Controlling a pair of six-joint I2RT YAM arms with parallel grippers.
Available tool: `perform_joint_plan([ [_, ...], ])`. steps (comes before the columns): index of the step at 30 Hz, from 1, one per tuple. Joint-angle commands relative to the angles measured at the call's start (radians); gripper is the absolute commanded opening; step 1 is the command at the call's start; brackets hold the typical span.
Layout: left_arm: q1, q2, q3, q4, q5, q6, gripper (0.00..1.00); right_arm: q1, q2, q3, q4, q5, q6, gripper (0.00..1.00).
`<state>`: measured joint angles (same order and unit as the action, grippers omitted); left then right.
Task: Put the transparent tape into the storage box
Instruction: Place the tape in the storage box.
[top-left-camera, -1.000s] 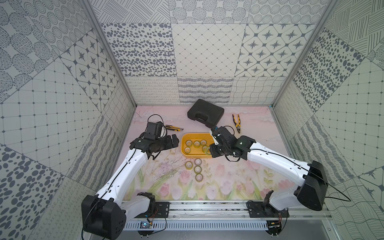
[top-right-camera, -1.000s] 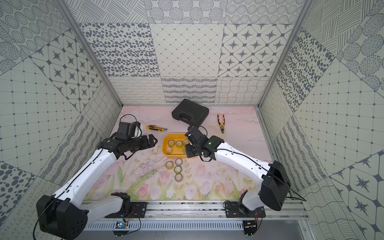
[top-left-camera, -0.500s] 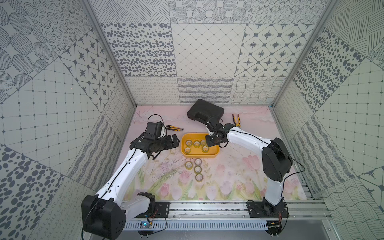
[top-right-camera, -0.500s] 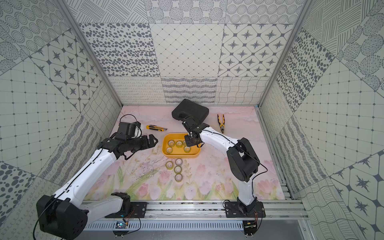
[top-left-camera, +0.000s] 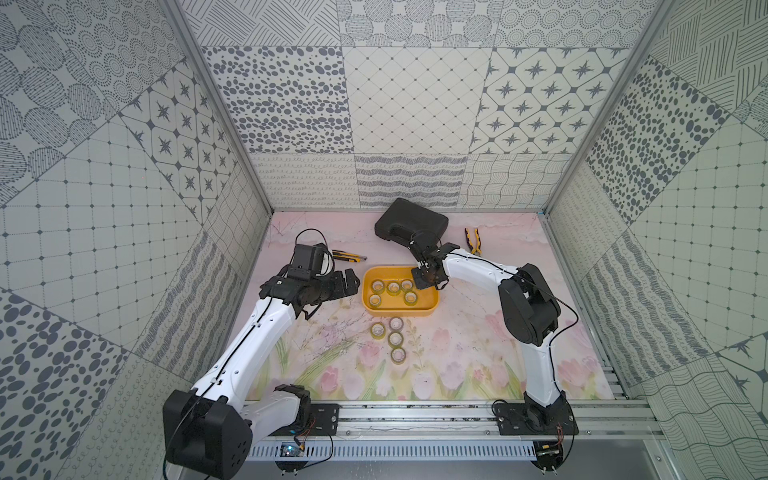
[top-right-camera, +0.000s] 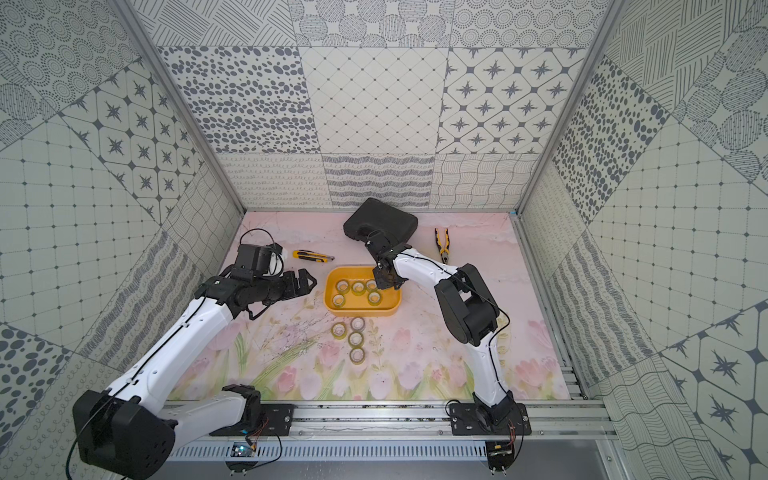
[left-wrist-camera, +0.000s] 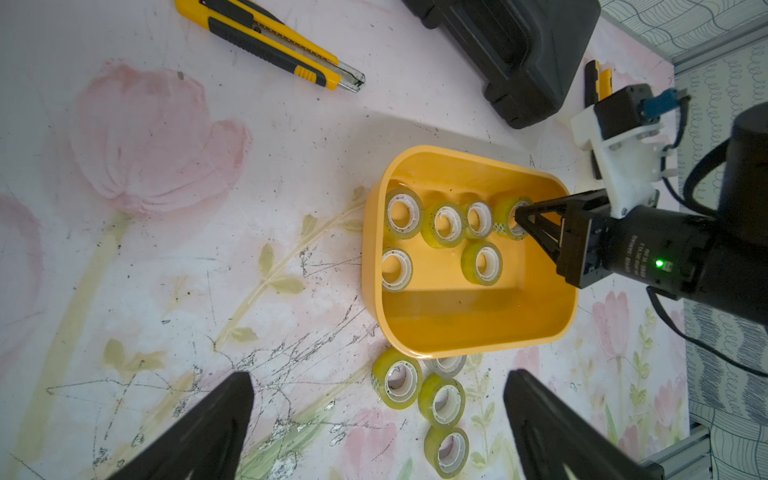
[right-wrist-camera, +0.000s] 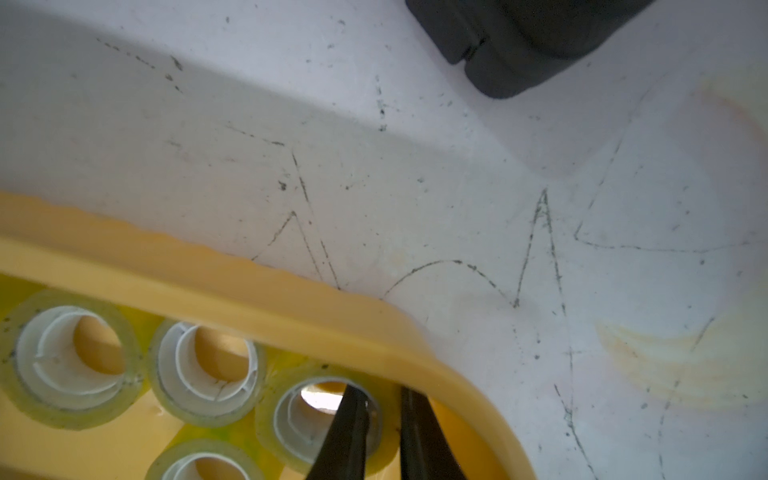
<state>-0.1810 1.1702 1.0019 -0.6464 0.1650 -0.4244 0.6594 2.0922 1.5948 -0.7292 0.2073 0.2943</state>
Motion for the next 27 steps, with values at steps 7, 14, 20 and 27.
perform_joint_plan([
  [7, -0.002, 0.005, 0.0, -0.001, 0.023, -0.005, 0.99, -0.003, 0.026, 0.036, 0.011, 0.024, -0.001, 0.4],
  [14, -0.001, 0.01, 0.001, -0.001, 0.018, -0.005, 0.99, -0.001, -0.057, 0.024, 0.011, -0.02, 0.017, 0.53],
  [20, -0.001, 0.014, 0.004, -0.006, 0.005, -0.001, 0.99, 0.008, -0.237, -0.046, 0.026, -0.107, 0.044, 0.53],
  [27, 0.002, -0.005, 0.001, -0.002, -0.018, 0.007, 0.99, 0.067, -0.518, -0.329, 0.161, -0.276, 0.186, 0.52],
])
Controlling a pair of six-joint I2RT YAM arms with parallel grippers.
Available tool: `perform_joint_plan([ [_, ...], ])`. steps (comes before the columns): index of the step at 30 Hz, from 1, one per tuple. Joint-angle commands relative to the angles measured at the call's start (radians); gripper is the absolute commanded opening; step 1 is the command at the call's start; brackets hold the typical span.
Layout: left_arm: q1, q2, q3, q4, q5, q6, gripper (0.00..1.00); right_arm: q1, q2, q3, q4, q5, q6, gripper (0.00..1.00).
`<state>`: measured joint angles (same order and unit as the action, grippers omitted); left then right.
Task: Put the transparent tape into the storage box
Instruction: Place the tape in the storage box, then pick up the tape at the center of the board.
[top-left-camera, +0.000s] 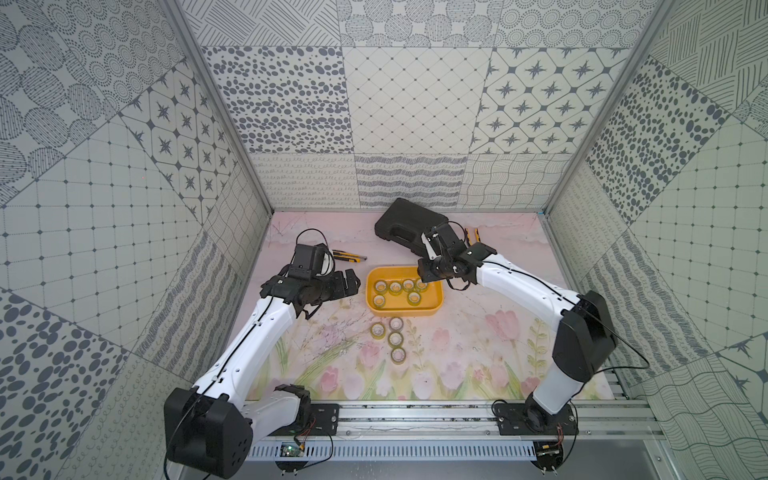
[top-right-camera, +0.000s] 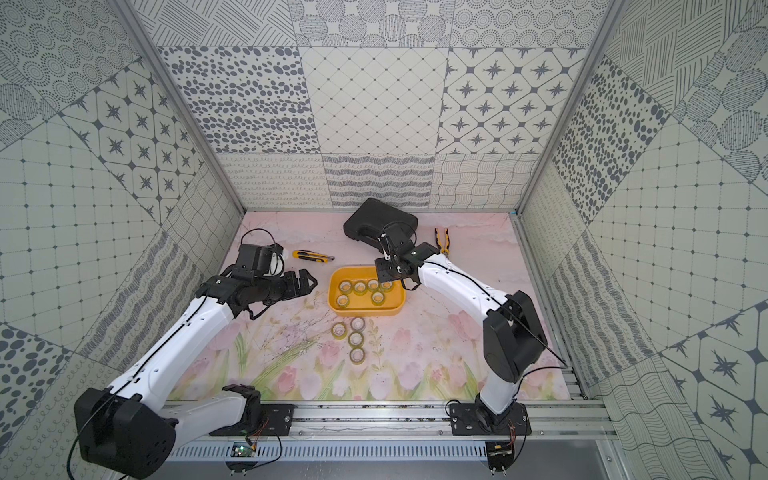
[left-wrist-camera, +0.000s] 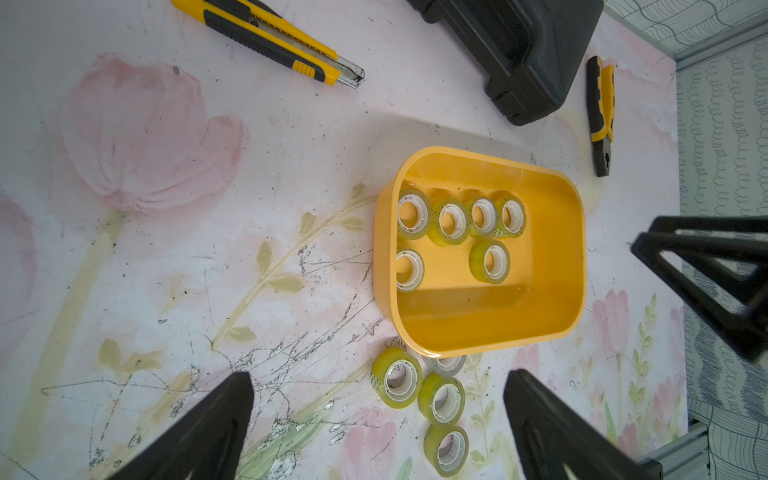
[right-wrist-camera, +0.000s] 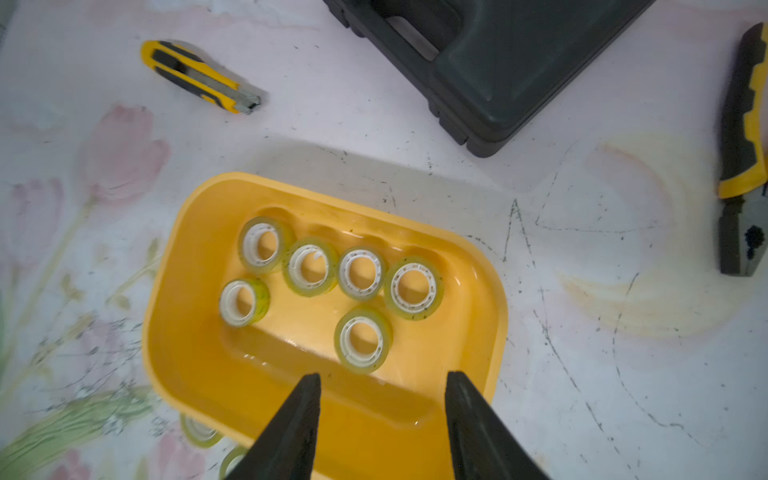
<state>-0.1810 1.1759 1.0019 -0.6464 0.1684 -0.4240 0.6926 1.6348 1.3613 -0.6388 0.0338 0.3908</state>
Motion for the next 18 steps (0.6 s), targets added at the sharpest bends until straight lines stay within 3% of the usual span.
perform_joint_plan([
  [1, 0.002, -0.011, 0.003, -0.004, -0.027, 0.008, 0.99, 0.052, -0.093, -0.138, 0.089, -0.116, 0.118, 0.52],
  [6, 0.015, -0.015, 0.009, -0.01, -0.035, 0.01, 0.99, 0.178, -0.149, -0.256, 0.108, -0.081, 0.215, 0.51],
  [18, 0.028, -0.027, 0.006, -0.01, -0.05, 0.011, 0.99, 0.354, 0.003, -0.317, 0.159, -0.095, 0.334, 0.48],
])
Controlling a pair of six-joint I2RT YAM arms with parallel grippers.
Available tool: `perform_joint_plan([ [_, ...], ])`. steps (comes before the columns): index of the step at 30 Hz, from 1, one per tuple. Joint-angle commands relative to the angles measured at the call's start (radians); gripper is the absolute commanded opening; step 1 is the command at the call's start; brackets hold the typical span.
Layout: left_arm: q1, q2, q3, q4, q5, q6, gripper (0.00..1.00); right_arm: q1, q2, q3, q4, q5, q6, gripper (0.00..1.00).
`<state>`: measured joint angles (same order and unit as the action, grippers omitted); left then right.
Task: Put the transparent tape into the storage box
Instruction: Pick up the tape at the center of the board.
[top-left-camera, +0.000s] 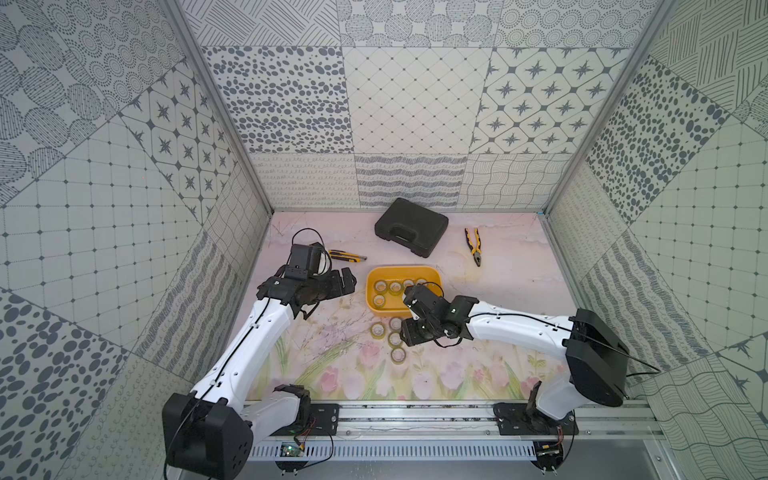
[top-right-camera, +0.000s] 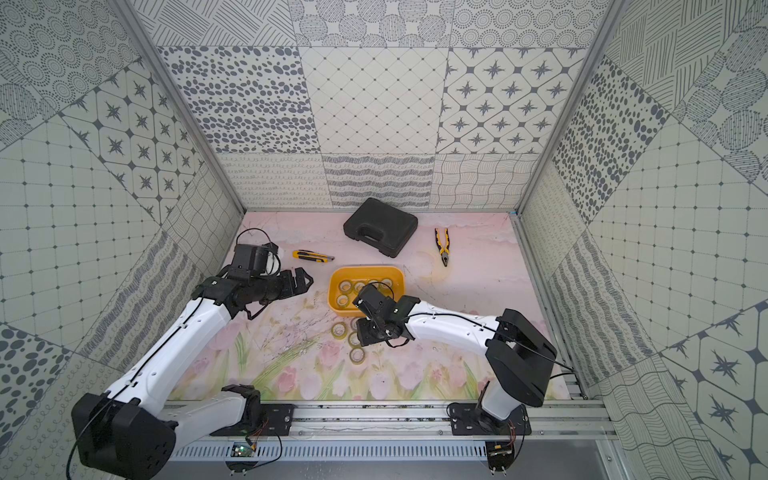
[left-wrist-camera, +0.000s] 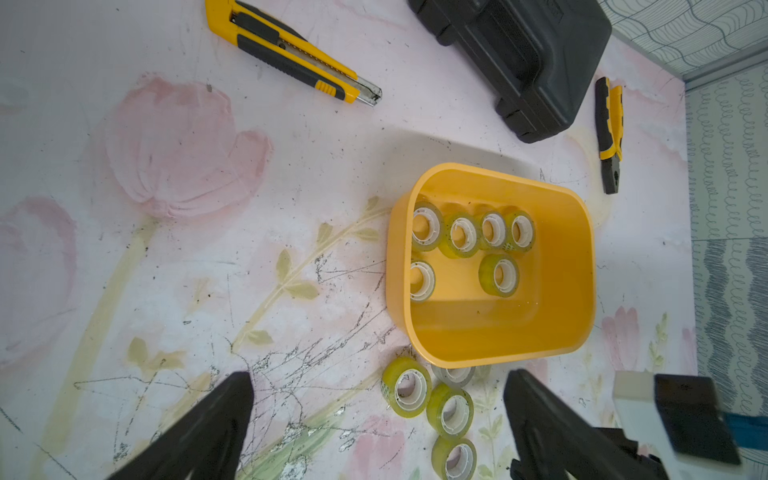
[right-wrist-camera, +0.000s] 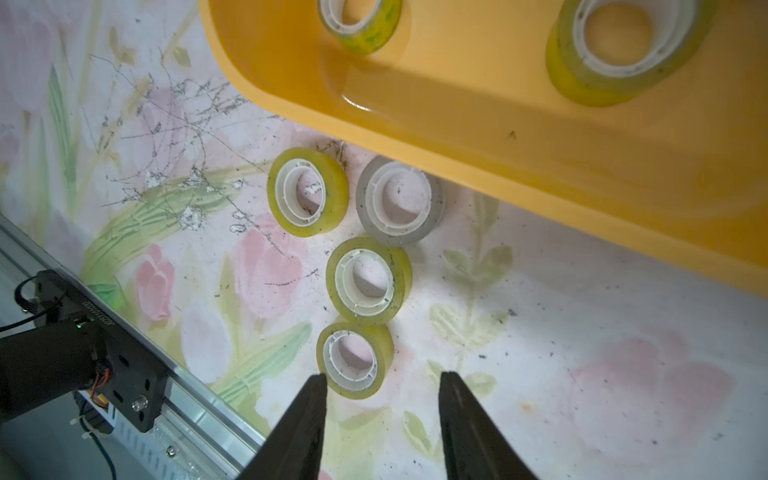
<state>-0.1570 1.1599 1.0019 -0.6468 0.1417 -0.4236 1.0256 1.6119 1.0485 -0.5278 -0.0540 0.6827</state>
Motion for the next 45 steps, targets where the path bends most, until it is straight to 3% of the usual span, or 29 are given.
perform_joint_plan([
  [1, 0.004, -0.011, 0.003, -0.008, -0.023, 0.011, 0.99, 0.028, 0.037, -0.006, 0.047, -0.007, 0.046, 0.47],
  [22, 0.004, -0.011, 0.003, -0.01, -0.014, 0.009, 0.99, 0.093, 0.155, 0.0, 0.0, 0.046, 0.059, 0.44],
  [36, 0.003, -0.008, 0.004, -0.011, -0.017, 0.009, 0.99, 0.094, 0.111, -0.005, -0.058, 0.114, 0.017, 0.14],
  [45, 0.004, -0.005, 0.004, -0.009, -0.015, 0.009, 0.99, 0.047, -0.037, -0.029, -0.108, 0.117, -0.032, 0.08],
])
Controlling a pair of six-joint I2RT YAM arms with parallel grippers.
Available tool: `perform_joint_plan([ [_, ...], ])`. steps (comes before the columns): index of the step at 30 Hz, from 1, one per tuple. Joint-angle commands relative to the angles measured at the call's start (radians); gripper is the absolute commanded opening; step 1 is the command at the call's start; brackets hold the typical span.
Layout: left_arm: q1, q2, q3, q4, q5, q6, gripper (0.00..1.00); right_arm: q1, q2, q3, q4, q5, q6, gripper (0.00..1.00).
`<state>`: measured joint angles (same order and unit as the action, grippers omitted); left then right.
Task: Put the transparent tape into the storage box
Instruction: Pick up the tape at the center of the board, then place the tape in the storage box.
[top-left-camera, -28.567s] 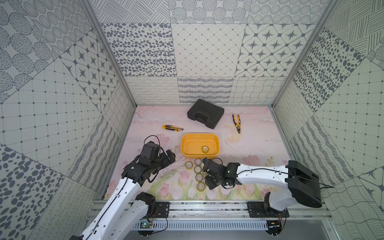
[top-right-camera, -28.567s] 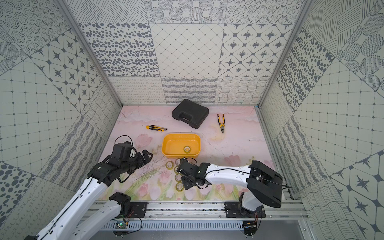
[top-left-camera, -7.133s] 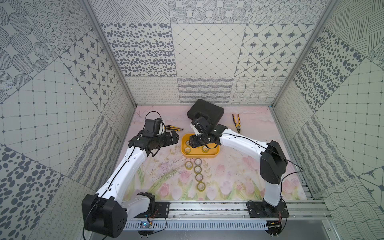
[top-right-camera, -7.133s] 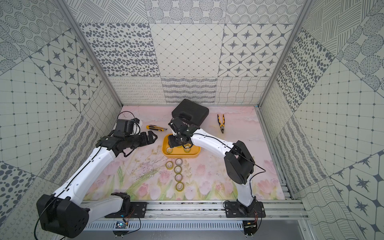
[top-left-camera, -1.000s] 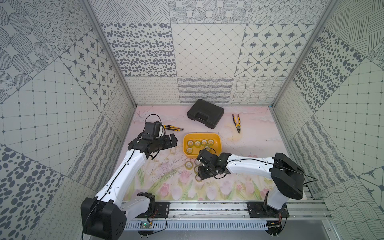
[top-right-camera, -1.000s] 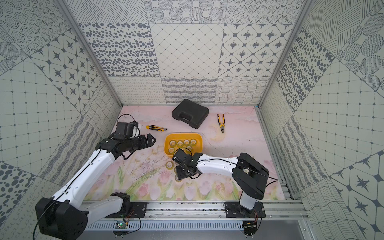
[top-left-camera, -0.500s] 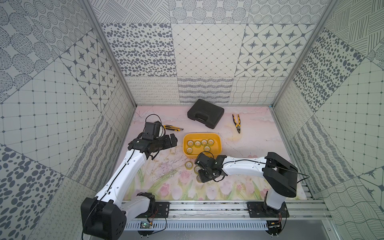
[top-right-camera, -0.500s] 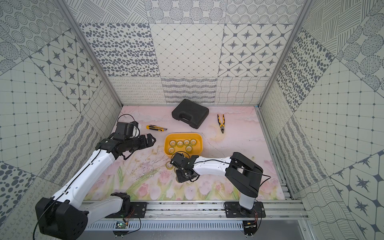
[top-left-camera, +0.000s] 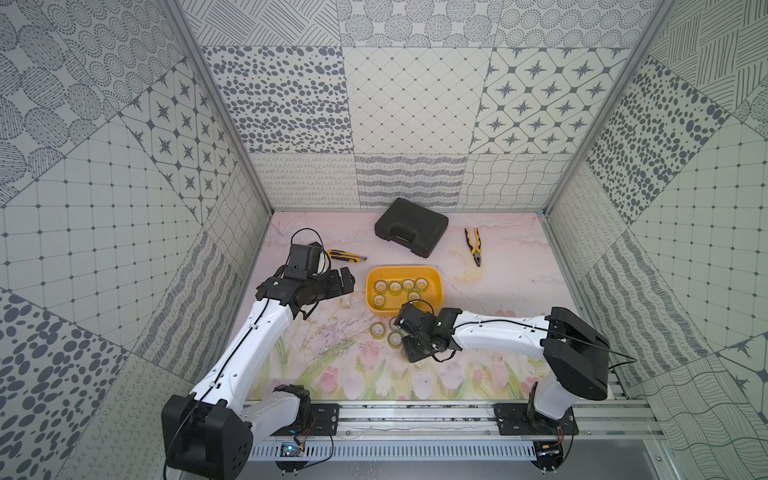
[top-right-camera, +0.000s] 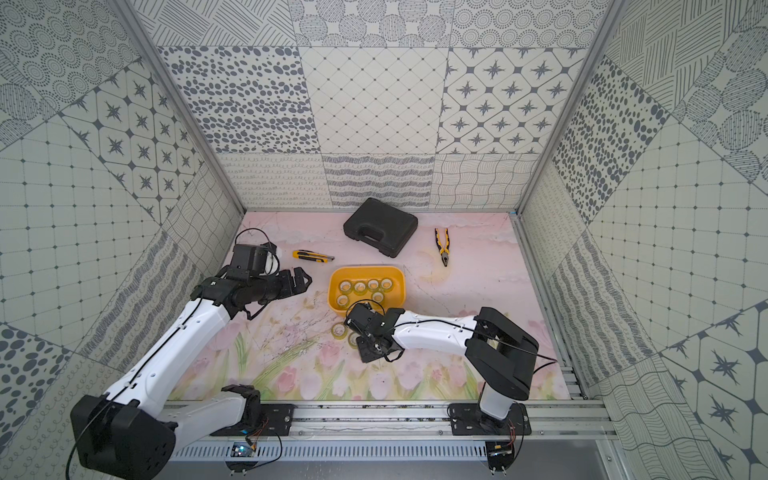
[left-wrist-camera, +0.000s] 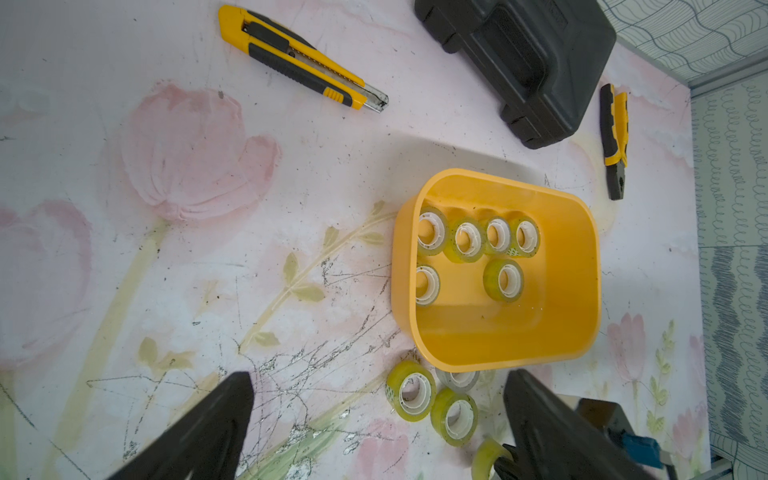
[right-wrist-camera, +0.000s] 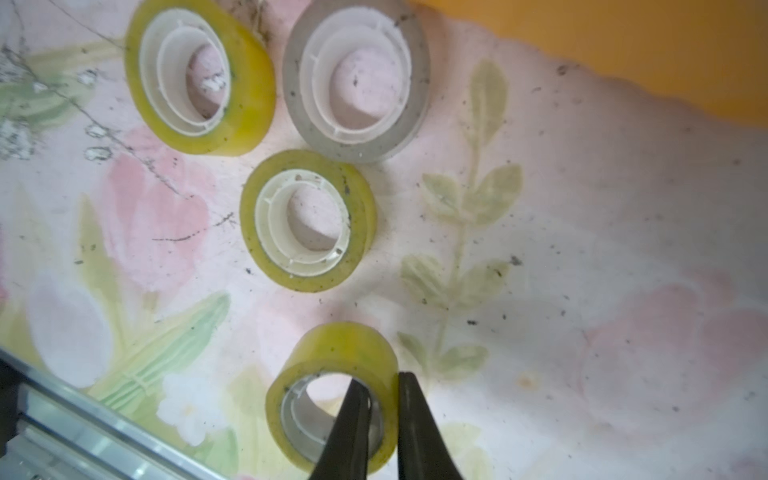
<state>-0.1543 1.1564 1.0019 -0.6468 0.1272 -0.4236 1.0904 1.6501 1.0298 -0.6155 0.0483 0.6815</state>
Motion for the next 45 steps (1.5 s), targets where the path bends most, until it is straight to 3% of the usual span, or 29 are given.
perform_joint_plan([
  [1, 0.001, -0.003, 0.003, -0.01, -0.002, 0.009, 0.99, -0.027, -0.096, -0.011, -0.021, 0.011, -0.039, 0.08],
  [8, 0.001, -0.003, 0.004, -0.007, 0.003, 0.008, 0.99, -0.152, -0.162, 0.077, -0.02, -0.041, -0.132, 0.08],
  [18, 0.001, -0.008, 0.001, -0.004, 0.008, 0.007, 0.99, -0.281, 0.114, 0.367, -0.023, -0.128, -0.257, 0.09],
  [29, 0.001, -0.005, 0.003, -0.005, 0.019, 0.005, 0.99, -0.29, 0.399, 0.599, -0.044, -0.152, -0.283, 0.09],
  [37, 0.001, 0.0, 0.003, -0.005, 0.026, 0.002, 0.99, -0.276, 0.481, 0.645, -0.042, -0.192, -0.266, 0.1],
  [45, 0.002, -0.001, 0.003, -0.005, 0.026, 0.002, 0.99, -0.264, 0.515, 0.665, -0.044, -0.202, -0.261, 0.23],
])
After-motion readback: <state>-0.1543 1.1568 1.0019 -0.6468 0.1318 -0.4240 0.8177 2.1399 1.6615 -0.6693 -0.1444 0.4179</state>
